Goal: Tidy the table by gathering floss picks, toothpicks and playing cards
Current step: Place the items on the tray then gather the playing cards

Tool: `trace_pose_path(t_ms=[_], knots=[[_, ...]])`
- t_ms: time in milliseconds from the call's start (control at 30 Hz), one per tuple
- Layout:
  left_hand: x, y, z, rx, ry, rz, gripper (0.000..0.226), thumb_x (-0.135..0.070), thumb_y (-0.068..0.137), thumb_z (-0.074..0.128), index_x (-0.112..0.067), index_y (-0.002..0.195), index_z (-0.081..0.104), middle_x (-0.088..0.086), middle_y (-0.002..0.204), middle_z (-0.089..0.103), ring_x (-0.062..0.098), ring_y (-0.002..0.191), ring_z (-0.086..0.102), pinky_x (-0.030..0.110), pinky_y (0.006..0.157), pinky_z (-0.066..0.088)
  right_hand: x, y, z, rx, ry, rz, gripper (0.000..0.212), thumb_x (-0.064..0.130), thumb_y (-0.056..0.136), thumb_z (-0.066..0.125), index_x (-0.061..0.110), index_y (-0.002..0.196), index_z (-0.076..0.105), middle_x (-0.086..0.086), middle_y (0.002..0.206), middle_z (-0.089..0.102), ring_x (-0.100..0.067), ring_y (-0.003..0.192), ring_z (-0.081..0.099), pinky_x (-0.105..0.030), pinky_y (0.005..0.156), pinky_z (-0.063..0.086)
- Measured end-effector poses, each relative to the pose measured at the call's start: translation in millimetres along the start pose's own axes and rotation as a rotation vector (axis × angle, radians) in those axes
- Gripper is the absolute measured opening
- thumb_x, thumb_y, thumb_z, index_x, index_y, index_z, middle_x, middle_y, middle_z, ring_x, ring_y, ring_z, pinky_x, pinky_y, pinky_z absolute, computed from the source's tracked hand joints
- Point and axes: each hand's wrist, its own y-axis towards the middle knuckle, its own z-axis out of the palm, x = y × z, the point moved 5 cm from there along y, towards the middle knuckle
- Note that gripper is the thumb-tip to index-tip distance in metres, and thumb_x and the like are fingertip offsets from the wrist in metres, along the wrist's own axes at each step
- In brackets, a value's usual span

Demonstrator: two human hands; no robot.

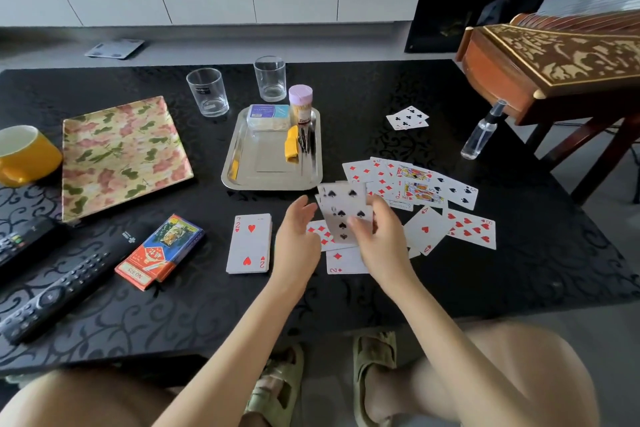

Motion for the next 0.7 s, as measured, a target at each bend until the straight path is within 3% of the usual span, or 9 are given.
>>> trace_pose_path(t_ms=[67,133,267,300,367,433,500,633,700], knots=[[2.1,-7.4,15.6,0.092,-0.010,0.044,0.075,0.019,0.081,0.035,-0.025,0.141,0.032,-0.005,0.135,0.050,0.008,0.121,0.047,0.018,0.086,0.044,-13.0,-14.1,-2.5,0.055,0.072,0.000,0.026,0.012,0.093,0.055,0.018,0.118,0.051,0.007,0.113,0.060,-0.004,0.105,0.057,-0.020,0.086,0.051],[4.8,-16.5,32.2,0.169,-0.008,0.053,0.077,0.021,0.080,0.035,-0.026,0.141,0.030,-0.006,0.134,0.048,0.009,0.123,0.045,0.022,0.093,0.042,-24.6,-22.7,4.5,0.118,0.082,0.037,0.022,0.011,0.093,0.054,0.020,0.113,0.050,0.012,0.107,0.059,-0.003,0.103,0.057,-0.020,0.083,0.049],[5.6,-19.5,42.3,0.207,0.040,0.060,0.073,0.018,0.082,0.034,-0.025,0.141,0.029,-0.008,0.127,0.047,0.002,0.110,0.051,0.014,0.080,0.044,-16.6,-23.0,-7.8,0.112,0.035,-0.002,0.021,0.008,0.095,0.050,0.012,0.116,0.051,0.016,0.103,0.058,0.000,0.098,0.057,-0.023,0.083,0.048],[5.1,-14.8,37.4,0.168,0.169,0.079,0.070,0.015,0.084,0.036,-0.023,0.142,0.030,-0.008,0.130,0.047,0.003,0.109,0.051,0.015,0.079,0.044,-13.0,-16.4,-21.4,0.124,-0.077,-0.018,0.024,0.008,0.096,0.049,0.012,0.119,0.050,0.015,0.104,0.055,0.000,0.096,0.055,-0.022,0.084,0.046],[3.1,-1.4,26.6,0.079,0.603,0.159,0.056,0.000,0.090,0.045,-0.018,0.142,0.035,-0.001,0.142,0.043,0.015,0.124,0.044,0.024,0.095,0.042,-7.6,6.2,-55.5,0.236,-0.460,-0.029,0.028,0.012,0.096,0.047,0.012,0.125,0.049,0.008,0.107,0.051,-0.007,0.099,0.050,-0.023,0.085,0.041],[2.5,11.3,20.9,0.074,0.942,0.225,0.055,-0.025,0.091,0.056,-0.015,0.141,0.037,0.005,0.147,0.036,0.024,0.134,0.034,0.032,0.109,0.030,-8.6,33.6,-85.5,0.444,-0.869,-0.044,0.009,0.017,0.094,0.051,0.013,0.097,0.058,0.001,0.096,0.054,-0.019,0.097,0.051,-0.030,0.080,0.041],[1.9,21.8,22.4,0.159,1.113,0.231,0.071,-0.044,0.084,0.062,-0.016,0.143,0.034,0.005,0.148,0.033,0.027,0.136,0.030,0.036,0.111,0.027,-11.3,52.7,-99.9,0.617,-1.134,-0.084,0.027,0.022,0.089,0.058,0.018,0.066,0.045,0.003,0.083,0.046,-0.020,0.090,0.044,-0.031,0.074,0.037],[-3.8,32.4,30.9,0.346,1.250,0.232,0.086,-0.048,0.073,0.072,-0.017,0.143,0.033,0.006,0.141,0.034,0.026,0.129,0.031,0.036,0.105,0.035,-26.4,67.9,-98.8,0.849,-1.237,-0.150,0.025,0.026,0.081,0.069,0.028,0.066,0.049,0.003,0.128,0.044,-0.017,0.117,0.037,-0.031,0.095,0.037],[-3.9,33.3,34.0,0.403,1.307,0.221,0.085,-0.045,0.072,0.075,-0.015,0.141,0.035,0.008,0.139,0.035,0.026,0.127,0.033,0.034,0.104,0.036,-34.9,71.4,-96.1,0.870,-1.216,-0.191,0.021,0.027,0.078,0.072,0.033,0.074,0.051,0.004,0.132,0.041,-0.014,0.113,0.036,-0.031,0.094,0.037]])
